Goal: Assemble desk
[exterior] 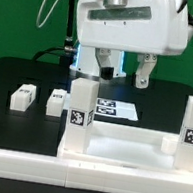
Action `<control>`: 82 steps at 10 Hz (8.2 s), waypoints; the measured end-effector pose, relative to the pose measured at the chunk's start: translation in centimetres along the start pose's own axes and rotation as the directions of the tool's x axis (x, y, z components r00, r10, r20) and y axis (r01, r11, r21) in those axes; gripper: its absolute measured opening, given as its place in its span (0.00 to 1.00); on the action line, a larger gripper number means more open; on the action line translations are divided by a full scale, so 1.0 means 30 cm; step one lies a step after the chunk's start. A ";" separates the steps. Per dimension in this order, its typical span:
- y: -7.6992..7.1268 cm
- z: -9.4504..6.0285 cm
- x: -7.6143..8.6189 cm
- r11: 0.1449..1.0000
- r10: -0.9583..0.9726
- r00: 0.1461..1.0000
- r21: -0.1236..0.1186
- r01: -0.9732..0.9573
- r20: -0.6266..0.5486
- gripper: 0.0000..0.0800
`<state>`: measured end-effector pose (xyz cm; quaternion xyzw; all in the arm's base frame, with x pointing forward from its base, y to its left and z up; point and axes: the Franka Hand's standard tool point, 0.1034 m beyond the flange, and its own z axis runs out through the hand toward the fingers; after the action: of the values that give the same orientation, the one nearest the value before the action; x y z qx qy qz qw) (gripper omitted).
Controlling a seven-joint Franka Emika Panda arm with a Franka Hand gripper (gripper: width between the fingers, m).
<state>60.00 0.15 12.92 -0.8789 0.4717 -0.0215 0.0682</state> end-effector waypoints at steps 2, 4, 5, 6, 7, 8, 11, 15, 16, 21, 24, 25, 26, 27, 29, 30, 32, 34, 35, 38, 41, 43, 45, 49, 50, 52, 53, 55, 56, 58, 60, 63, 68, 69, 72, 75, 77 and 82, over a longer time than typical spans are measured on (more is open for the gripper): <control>-0.001 0.001 -0.001 1.000 -0.004 1.000 0.002 0.004 0.002 0.81; -0.001 0.002 -0.002 1.000 -0.005 1.000 0.001 0.005 0.002 0.81; 0.005 0.005 -0.006 1.000 0.013 1.000 0.001 -0.013 0.006 0.81; 0.058 0.027 -0.044 0.993 0.120 0.992 -0.011 -0.120 0.041 0.81; 0.124 0.060 -0.091 0.977 0.210 0.975 -0.040 -0.208 0.070 0.81; 0.144 0.090 -0.118 0.964 0.265 0.961 -0.048 -0.263 0.073 0.81; 0.142 0.111 -0.133 0.969 0.246 0.967 -0.041 -0.244 0.059 0.81; 0.147 0.120 -0.141 0.965 0.260 0.964 -0.047 -0.258 0.061 0.81; 0.185 0.166 -0.176 0.940 0.338 0.938 -0.074 -0.333 0.071 0.81; 0.236 0.358 -0.229 0.887 0.452 0.890 -0.140 -0.441 0.056 0.81; 0.234 0.355 -0.225 0.887 0.452 0.891 -0.136 -0.442 0.054 0.68; 0.234 0.355 -0.225 0.887 0.452 0.891 -0.136 -0.441 0.054 0.68; 0.234 0.355 -0.225 0.887 0.452 0.891 -0.136 -0.441 0.054 0.49; 0.235 0.355 -0.225 0.887 0.451 0.891 -0.137 -0.441 0.054 0.31; 0.240 0.355 -0.225 0.884 0.456 0.888 -0.139 -0.446 0.053 0.14; 0.242 0.355 -0.224 0.884 0.457 0.888 -0.139 -0.447 0.053 0.09; 0.242 0.355 -0.224 0.884 0.457 0.888 -0.139 -0.447 0.053 0.09; 0.242 0.355 -0.224 0.884 0.457 0.888 -0.139 -0.447 0.053 0.09; 0.242 0.355 -0.224 0.884 0.457 0.888 -0.139 -0.447 0.053 0.09; 0.242 0.355 -0.224 0.885 0.455 0.889 -0.139 -0.444 0.053 0.09; 0.336 0.339 -0.181 0.969 0.225 0.972 -0.122 -0.215 0.072 0.09; 0.401 0.332 -0.133 0.992 -0.054 0.993 -0.105 0.066 0.106 0.09; 0.419 0.328 -0.109 0.973 -0.200 0.973 -0.098 0.211 0.117 0.09; 0.392 0.304 -0.057 0.836 -0.531 0.834 -0.071 0.544 0.150 0.09; 0.332 0.289 -0.014 0.756 -0.642 0.756 -0.059 0.652 0.129 0.08; 0.240 0.300 -0.009 0.580 -0.811 0.583 -0.063 0.812 0.047 0.07; 0.250 0.299 -0.005 0.531 -0.844 0.534 -0.059 0.845 0.054 0.07; 0.255 0.299 0.003 0.452 -0.888 0.456 -0.060 0.890 0.061 0.03; 0.256 0.299 0.004 0.407 -0.910 0.410 -0.058 0.912 0.065 0.03; 0.257 0.299 0.005 0.410 -0.908 0.413 -0.058 0.910 0.065 0.00; 0.245 0.290 -0.009 0.527 -0.845 0.529 -0.053 0.848 0.073 0.00; 0.266 0.299 0.025 0.638 -0.767 0.640 -0.044 0.769 0.054 0.00; 0.263 0.299 0.030 0.634 -0.771 0.635 -0.050 0.772 0.041 0.00; 0.261 0.299 0.031 0.632 -0.773 0.633 -0.051 0.774 0.040 0.00; 0.259 0.298 0.031 0.629 -0.775 0.631 -0.051 0.776 0.041 0.00; 0.257 0.296 0.030 0.616 -0.785 0.618 -0.056 0.786 0.042 0.00; 0.257 0.296 0.030 0.616 -0.785 0.618 -0.056 0.786 0.043 0.00; 0.247 0.218 -0.016 0.701 -0.687 0.693 -0.052 0.711 0.219 0.00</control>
Offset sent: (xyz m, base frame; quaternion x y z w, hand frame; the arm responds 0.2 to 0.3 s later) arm 0.0000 0.0000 0.0000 0.0000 0.0000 0.0000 1.0000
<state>54.30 -2.85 5.41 -0.9926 0.0934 0.0665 0.0395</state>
